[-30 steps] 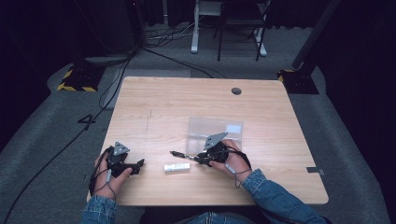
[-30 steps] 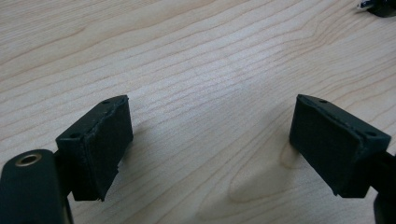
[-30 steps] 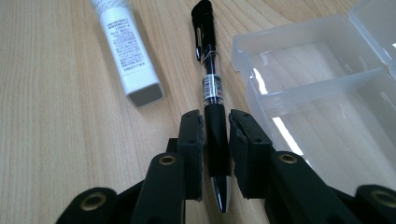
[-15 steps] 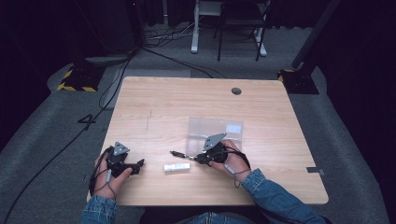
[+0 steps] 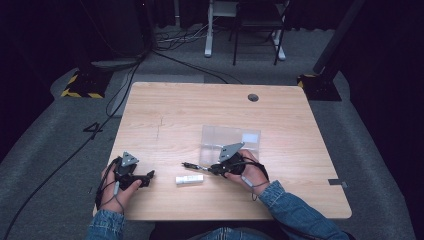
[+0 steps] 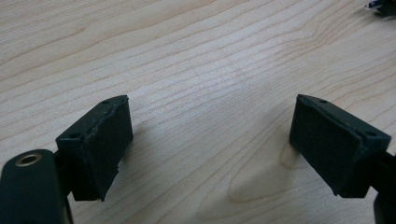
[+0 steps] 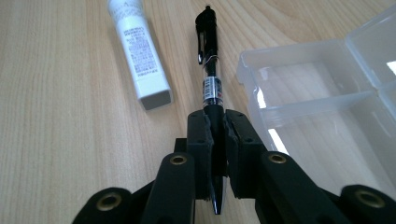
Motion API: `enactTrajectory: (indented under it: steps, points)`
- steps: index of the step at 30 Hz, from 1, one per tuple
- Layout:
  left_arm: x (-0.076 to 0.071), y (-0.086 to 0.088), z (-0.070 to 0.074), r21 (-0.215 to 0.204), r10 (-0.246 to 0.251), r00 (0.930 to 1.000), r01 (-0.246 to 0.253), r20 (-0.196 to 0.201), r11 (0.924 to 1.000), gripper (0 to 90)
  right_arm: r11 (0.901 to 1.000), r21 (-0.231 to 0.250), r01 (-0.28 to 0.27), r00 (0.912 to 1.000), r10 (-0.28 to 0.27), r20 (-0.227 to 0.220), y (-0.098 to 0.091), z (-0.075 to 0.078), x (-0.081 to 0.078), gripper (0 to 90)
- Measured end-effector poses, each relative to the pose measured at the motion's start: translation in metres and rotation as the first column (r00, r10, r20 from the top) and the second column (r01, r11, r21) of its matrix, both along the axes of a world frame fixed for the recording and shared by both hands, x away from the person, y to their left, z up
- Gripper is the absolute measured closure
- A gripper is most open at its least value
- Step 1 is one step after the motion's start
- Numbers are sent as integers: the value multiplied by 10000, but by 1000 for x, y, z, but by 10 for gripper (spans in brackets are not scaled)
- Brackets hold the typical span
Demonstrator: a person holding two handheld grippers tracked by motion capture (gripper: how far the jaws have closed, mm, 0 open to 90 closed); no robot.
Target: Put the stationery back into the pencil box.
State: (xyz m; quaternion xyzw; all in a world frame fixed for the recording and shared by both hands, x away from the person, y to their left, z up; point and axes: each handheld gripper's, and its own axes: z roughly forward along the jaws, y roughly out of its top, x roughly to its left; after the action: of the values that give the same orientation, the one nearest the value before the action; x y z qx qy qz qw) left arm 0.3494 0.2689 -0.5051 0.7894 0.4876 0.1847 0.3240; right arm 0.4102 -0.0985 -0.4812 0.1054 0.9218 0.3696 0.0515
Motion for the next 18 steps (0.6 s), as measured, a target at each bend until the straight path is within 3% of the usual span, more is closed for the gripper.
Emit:
enactTrajectory:
  steps: [18]
  points:
    - [0, 0, 0, -4, 3, 10000, -3, 2, 10000, 136, 9962, 871, 78, 9995, -104, 296, -19, 34, -2, 815]
